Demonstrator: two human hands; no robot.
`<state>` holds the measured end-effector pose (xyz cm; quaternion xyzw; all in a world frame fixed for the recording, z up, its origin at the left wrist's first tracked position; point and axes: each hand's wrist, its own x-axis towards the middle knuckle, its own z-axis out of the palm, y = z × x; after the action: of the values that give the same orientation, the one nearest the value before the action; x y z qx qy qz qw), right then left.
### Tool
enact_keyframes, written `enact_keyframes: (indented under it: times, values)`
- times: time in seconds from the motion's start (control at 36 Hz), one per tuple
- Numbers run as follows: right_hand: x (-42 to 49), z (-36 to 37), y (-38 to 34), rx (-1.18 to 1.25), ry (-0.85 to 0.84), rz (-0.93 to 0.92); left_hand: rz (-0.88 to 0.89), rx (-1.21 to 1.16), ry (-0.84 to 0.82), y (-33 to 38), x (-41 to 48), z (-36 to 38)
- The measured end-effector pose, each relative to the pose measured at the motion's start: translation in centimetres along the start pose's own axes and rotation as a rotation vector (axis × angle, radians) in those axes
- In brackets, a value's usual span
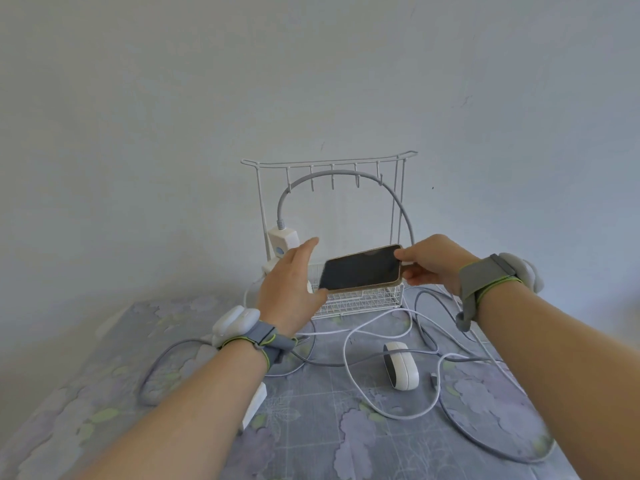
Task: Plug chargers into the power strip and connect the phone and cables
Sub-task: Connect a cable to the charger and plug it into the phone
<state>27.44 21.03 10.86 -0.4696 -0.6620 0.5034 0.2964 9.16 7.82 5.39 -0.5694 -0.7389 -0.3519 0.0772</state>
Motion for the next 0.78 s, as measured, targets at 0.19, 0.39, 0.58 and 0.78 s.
enact_keyframes:
  times: [0.19, 0.39, 0.58, 0.78]
  values:
    - [1.8, 1.2, 2.5, 0.269, 0.088, 0.124, -0.08, -0.026, -0.077, -0.7, 0.2, 0.6]
    - [3.0, 3.6, 3.1, 0.401, 0.095, 0.168, -0.159, -0.007, -0.203, -2.2, 0.6, 2.2]
    - [3.3, 4.1, 3.7, 0.451, 0.075, 0.213, -0.145, 0.002, -0.326, -2.9, 0.5, 3.3]
    - [3.9, 3.7, 4.8, 0.458, 0.086, 0.273, -0.148, -0.007, -0.375, -2.8, 0.4, 3.7]
